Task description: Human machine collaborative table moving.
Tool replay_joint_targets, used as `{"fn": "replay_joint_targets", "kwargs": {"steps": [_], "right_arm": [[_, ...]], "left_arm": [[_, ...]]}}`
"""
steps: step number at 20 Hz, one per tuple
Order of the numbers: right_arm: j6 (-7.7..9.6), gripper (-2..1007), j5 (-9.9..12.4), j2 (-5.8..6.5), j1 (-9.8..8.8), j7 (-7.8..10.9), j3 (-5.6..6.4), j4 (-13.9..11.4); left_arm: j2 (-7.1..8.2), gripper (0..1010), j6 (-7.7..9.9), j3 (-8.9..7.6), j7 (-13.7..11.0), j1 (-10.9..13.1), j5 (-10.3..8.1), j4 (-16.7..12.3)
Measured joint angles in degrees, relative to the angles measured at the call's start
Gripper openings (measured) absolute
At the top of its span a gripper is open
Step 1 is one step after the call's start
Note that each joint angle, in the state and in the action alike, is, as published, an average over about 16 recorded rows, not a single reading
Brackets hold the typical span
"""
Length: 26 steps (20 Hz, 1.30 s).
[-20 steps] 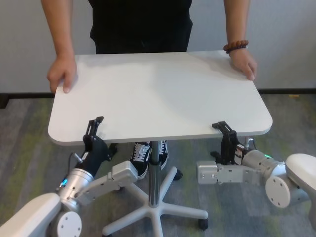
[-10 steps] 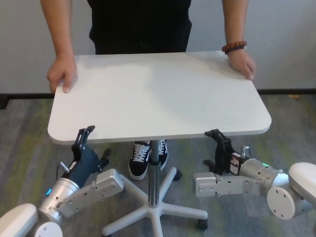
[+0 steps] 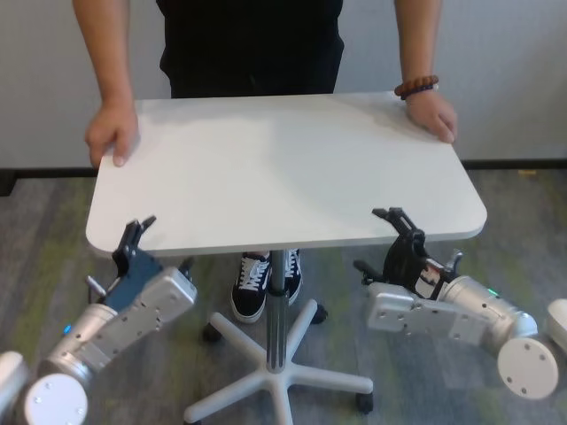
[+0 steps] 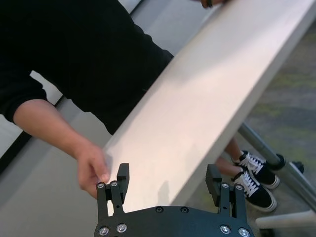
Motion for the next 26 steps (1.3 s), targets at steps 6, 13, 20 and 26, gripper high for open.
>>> {"fn": "replay_joint_targets", "kwargs": {"steps": [6, 13, 20, 26], "right_arm": [[-6.15, 1000, 7.6, -1.59, -1.90, -1.85, 4.08, -0.2], [-9.65, 1000, 12.8, -3.62, -2.82, -1.86, 6.99, -0.4], [-9.96, 1000, 13.8, -5.02, -2.93, -1.87, 8.51, -1.4], [-8.95, 1000, 13.0, -5.49, -3.11, -1.65, 9.22, -3.1]], "left_arm": [[0.65, 1004, 1.84, -3.11, -7.2, 2.2, -6.96, -6.3], [0.35, 1004, 4.39, -5.90, -11.0, 4.6, -12.94, -12.4], [-1.35, 1004, 6.51, -7.96, -11.4, 6.2, -16.17, -16.6], [-2.64, 1004, 6.93, -9.15, -11.1, 6.9, -17.41, -18.8]]}}
